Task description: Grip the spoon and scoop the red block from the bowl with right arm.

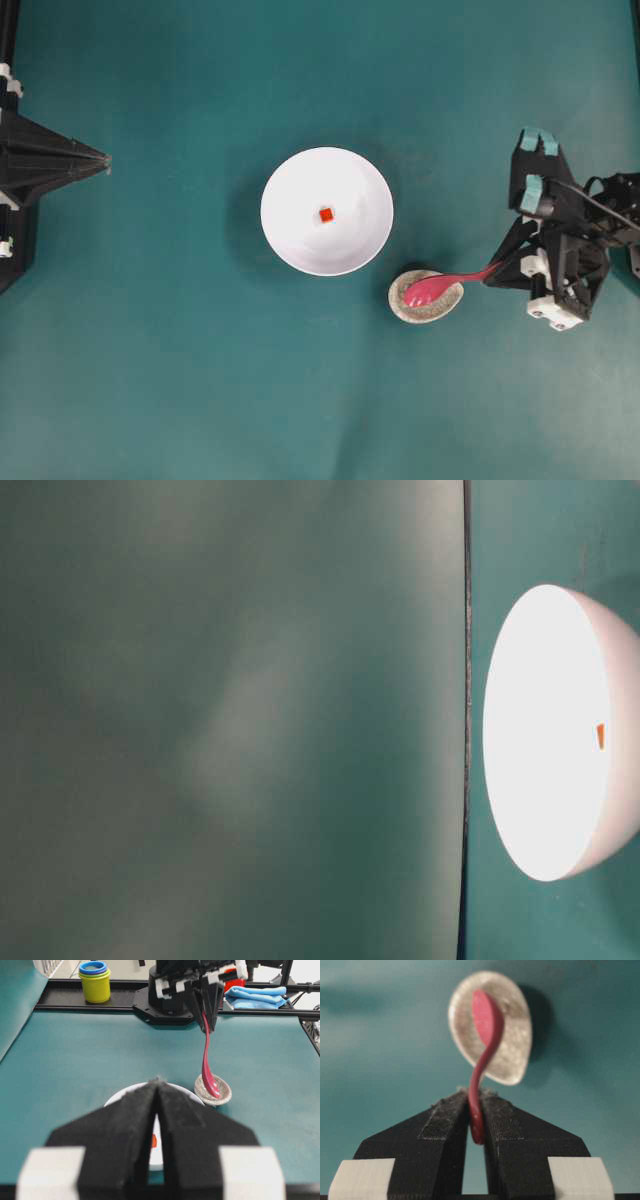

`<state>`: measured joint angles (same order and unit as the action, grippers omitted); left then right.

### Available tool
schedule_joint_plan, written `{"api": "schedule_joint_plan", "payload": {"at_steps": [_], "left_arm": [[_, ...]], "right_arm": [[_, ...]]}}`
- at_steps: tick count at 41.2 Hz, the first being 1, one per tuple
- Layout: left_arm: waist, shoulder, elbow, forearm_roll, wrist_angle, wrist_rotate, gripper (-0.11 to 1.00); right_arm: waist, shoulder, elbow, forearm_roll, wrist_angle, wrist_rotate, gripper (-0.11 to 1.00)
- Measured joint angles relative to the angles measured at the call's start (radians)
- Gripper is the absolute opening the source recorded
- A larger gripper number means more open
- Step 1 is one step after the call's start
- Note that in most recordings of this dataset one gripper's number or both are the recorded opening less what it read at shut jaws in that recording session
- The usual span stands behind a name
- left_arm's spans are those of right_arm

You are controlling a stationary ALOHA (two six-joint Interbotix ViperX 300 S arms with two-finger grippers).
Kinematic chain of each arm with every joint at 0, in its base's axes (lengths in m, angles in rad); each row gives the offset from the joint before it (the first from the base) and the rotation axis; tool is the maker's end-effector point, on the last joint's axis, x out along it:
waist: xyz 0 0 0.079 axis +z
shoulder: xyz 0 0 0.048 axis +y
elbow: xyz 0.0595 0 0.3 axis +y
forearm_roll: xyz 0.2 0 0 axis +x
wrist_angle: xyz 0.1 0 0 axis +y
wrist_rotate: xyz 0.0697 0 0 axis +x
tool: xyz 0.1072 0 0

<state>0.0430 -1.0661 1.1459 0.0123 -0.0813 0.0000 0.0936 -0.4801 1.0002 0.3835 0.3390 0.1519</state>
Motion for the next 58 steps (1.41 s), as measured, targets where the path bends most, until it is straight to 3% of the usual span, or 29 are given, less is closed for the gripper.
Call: {"api": "schedule_joint_plan", "payload": {"at_steps": [11, 25, 43, 51, 58], "left_arm": [[0.002, 0.000, 0.000, 0.000, 0.000, 0.000, 0.00], [0.000, 0.000, 0.000, -0.002, 0.000, 0.000, 0.00], [0.002, 0.000, 0.000, -0.002, 0.000, 0.000, 0.00], [0.002, 0.000, 0.000, -0.002, 0.000, 0.000, 0.00], [0.000, 0.000, 0.000, -0.002, 0.000, 0.000, 0.00]], "right_arm": [[0.003, 0.029, 0.028, 0.000, -0.040, 0.000, 0.19], [0.003, 0.031, 0.044, 0.000, -0.038, 0.000, 0.45], [0.017, 0.021, 0.051, -0.014, -0.052, -0.014, 0.47], [0.112, 0.005, 0.101, -0.100, -0.216, -0.014, 0.51], [0.187, 0.012, 0.186, -0.089, -0.433, 0.003, 0.52]]}}
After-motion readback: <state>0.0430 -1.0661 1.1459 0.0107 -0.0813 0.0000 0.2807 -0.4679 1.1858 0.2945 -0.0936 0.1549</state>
